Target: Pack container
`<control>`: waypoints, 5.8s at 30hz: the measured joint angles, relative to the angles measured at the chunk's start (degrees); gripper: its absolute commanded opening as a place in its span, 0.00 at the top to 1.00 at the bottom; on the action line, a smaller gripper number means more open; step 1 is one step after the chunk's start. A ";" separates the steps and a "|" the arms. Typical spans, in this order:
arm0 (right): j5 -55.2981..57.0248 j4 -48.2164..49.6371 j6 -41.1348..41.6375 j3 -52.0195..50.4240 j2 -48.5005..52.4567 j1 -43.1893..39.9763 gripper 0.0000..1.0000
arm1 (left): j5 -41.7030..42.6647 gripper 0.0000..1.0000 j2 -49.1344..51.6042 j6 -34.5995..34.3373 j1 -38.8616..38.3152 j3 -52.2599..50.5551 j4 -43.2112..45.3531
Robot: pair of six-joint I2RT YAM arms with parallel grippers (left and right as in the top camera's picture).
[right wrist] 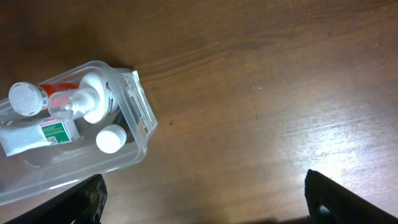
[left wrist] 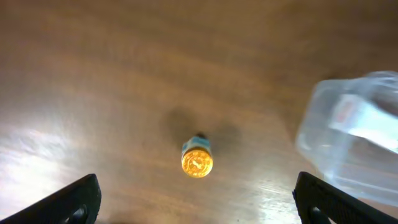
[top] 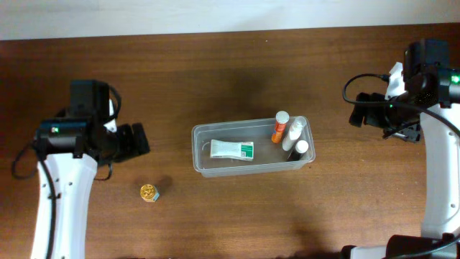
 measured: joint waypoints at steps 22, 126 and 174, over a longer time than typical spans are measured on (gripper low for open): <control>0.00 -0.02 0.02 -0.17 0.00 0.00 0.07 | 6.43 0.07 10.27 -2.78 0.76 -31.89 21.97; 0.74 20.09 -5.51 -12.00 -20.52 6.45 0.03 | -7.10 0.01 -15.52 2.36 -8.87 2.38 15.32; -2.99 69.20 -5.75 -87.62 -87.69 9.27 0.02 | -8.44 0.01 -55.10 2.69 -10.58 -28.26 5.66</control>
